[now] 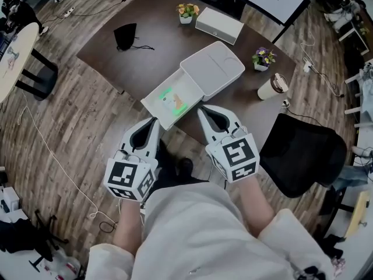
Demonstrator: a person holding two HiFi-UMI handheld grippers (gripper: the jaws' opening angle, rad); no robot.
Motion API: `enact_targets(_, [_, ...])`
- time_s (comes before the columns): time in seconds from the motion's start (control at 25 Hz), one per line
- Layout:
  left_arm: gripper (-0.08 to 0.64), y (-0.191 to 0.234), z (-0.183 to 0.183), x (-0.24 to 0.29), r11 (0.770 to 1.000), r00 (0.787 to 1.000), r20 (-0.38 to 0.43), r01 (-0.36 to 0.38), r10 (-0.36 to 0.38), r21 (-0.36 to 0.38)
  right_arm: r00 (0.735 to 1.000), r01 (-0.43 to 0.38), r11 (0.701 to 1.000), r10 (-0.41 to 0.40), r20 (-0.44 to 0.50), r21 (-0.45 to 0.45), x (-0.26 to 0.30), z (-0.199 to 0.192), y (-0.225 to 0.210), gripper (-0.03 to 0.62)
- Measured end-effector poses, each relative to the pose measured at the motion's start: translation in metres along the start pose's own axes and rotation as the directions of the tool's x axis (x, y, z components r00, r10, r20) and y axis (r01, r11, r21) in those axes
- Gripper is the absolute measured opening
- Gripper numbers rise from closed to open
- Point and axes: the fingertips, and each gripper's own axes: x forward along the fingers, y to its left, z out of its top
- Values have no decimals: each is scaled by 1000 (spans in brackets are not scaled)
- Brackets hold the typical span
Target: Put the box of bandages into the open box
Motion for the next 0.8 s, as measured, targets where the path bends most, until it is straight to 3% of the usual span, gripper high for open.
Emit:
enact_targets(0.48, [5,-14,2,-4,1000,1000,13,7,-7,11,996,4,1000,-5,94,14,-24,12,-1,3])
enact_targets(0.8, [5,-16,5,-5,1000,1000,14,7,-7,23,994,3,1000,-5,105,21,-25,13,-2,3])
